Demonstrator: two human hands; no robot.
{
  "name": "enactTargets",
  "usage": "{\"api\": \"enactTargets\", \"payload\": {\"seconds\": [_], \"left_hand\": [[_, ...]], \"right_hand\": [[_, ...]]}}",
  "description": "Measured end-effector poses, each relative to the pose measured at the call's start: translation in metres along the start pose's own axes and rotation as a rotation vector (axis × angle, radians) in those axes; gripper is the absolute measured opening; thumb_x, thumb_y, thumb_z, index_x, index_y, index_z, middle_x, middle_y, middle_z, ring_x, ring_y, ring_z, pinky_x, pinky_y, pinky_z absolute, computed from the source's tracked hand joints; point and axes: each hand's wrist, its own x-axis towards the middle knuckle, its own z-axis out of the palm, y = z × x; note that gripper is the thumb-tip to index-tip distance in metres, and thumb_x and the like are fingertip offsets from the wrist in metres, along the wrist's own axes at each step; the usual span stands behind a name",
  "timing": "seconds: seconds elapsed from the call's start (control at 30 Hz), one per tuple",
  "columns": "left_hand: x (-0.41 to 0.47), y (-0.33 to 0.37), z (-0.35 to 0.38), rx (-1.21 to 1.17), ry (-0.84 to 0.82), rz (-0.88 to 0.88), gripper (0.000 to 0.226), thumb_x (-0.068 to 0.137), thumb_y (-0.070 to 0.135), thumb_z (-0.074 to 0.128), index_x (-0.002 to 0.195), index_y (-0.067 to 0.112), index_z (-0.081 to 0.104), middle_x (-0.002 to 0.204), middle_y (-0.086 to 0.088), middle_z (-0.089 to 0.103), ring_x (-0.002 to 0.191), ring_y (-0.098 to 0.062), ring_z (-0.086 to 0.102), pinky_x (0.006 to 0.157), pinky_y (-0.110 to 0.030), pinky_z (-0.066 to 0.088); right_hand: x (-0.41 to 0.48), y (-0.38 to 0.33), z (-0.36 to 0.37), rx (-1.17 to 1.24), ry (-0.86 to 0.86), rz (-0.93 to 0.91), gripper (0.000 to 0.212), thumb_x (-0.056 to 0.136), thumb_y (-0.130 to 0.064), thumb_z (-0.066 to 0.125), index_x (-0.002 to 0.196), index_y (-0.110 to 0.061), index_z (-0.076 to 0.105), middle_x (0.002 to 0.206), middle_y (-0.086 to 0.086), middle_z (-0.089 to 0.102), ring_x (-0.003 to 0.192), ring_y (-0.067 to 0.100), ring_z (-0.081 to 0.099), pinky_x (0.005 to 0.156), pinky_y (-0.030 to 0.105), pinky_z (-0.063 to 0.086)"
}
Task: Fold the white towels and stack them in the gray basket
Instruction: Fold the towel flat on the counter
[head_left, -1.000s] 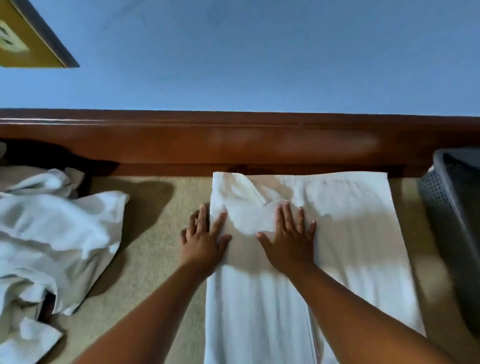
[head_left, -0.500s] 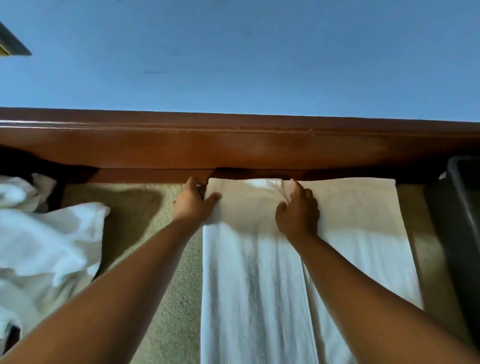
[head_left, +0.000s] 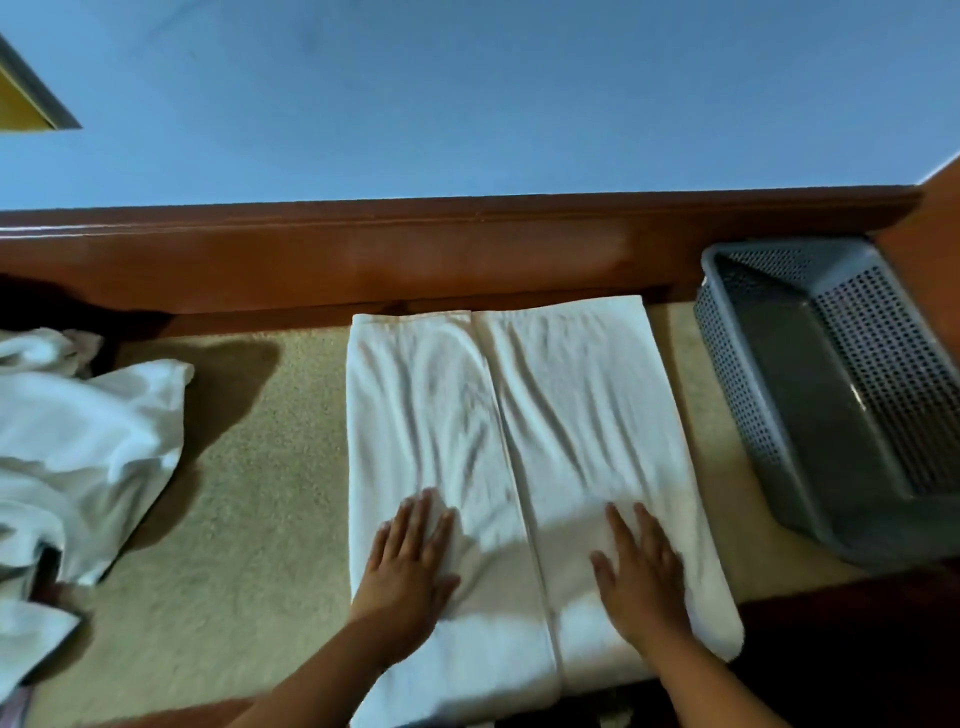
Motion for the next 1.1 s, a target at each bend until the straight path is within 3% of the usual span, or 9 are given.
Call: {"api": "enactTargets", "payload": {"seconds": [0.13,0.23,0.37,0.67,0.83,0.9,0.97,1.03,1.1], "left_hand": [[-0.045,0.021,0.015,0.02,-0.06,-0.045,0.083,0.091,0.064,0.036,0.161,0.037,0.001,0.169,-0.002,-0.015,0.154,-0.026,-0.013,0.118,-0.033,-0.009],[-0.057,0.029,0.013,0.039,-0.1,-0.077,0.081,0.096,0.064,0.029,0.152,0.044,-0.026,0.156,0.008,-0.045,0.147,-0.022,-0.036,0.118,-0.034,-0.018],[-0.059,0.046,0.008,0.032,-0.09,-0.168,0.081,0.101,0.056,0.037,0.151,0.043,-0.025,0.155,0.008,-0.044,0.147,-0.024,-0.035,0.12,-0.035,-0.014],[-0.088,0.087,0.032,-0.077,-0.052,-0.308,0.079,0.102,0.052,0.04,0.155,0.042,-0.018,0.159,0.005,-0.039,0.148,-0.02,-0.034,0.118,-0.033,-0.015],[-0.1,0.069,0.025,-0.01,-0.125,-0.142,0.082,0.099,0.052,0.048,0.158,0.041,-0.009,0.16,0.006,-0.037,0.15,-0.019,-0.029,0.121,-0.033,-0.007],[-0.106,0.054,0.021,0.006,-0.115,-0.057,0.079,0.098,0.052,0.047,0.16,0.04,-0.001,0.165,0.004,-0.025,0.154,-0.021,-0.018,0.121,-0.032,-0.001],[-0.111,0.038,0.019,0.047,-0.083,-0.017,0.071,0.094,0.056,0.046,0.159,0.04,0.02,0.168,-0.004,0.012,0.153,-0.031,0.019,0.119,-0.039,0.024],[-0.116,0.028,0.017,0.067,-0.012,-0.045,0.066,0.089,0.058,0.046,0.151,0.038,0.037,0.143,-0.005,0.043,0.126,-0.033,0.052,0.101,-0.044,0.048],[-0.122,0.023,0.011,0.005,0.0,-0.112,0.062,0.091,0.052,0.05,0.15,0.037,0.038,0.131,-0.002,0.044,0.118,-0.029,0.052,0.1,-0.041,0.046]], "right_hand": [[-0.024,0.055,-0.013,0.04,-0.031,0.138,0.072,0.096,-0.06,0.044,0.157,-0.041,0.01,0.166,-0.002,-0.004,0.15,0.027,0.01,0.12,0.044,0.021],[-0.021,0.07,-0.026,0.202,0.031,0.257,0.085,0.088,-0.057,0.064,0.157,-0.032,0.02,0.163,0.006,0.011,0.144,0.034,0.022,0.115,0.045,0.026],[-0.005,0.08,-0.034,0.375,0.151,0.431,0.096,0.075,-0.048,0.082,0.149,-0.005,0.037,0.15,0.024,0.033,0.138,0.041,0.03,0.113,0.051,0.025],[-0.003,0.081,-0.048,0.592,-0.078,0.321,0.084,0.084,-0.029,0.079,0.149,0.001,0.036,0.147,0.021,0.048,0.132,0.036,0.05,0.1,0.035,0.042],[-0.042,0.09,-0.017,0.624,-0.022,0.3,0.036,0.078,-0.017,0.082,0.104,-0.002,0.061,0.105,0.018,0.07,0.091,0.03,0.065,0.076,0.034,0.05],[-0.059,0.088,-0.009,0.614,0.015,0.277,0.031,0.078,-0.017,0.082,0.096,-0.005,0.061,0.094,0.014,0.07,0.083,0.028,0.065,0.072,0.034,0.051],[-0.073,0.081,-0.003,0.551,0.044,0.259,0.031,0.077,-0.019,0.081,0.097,-0.009,0.06,0.091,0.012,0.07,0.085,0.031,0.067,0.072,0.037,0.053],[-0.081,0.07,0.001,0.508,0.082,0.224,0.028,0.079,-0.016,0.077,0.101,-0.011,0.06,0.092,0.01,0.068,0.085,0.031,0.066,0.07,0.034,0.049],[-0.087,0.051,0.001,0.557,0.114,0.205,0.029,0.082,-0.011,0.072,0.11,-0.009,0.063,0.093,0.007,0.066,0.084,0.028,0.063,0.072,0.031,0.045]]}}
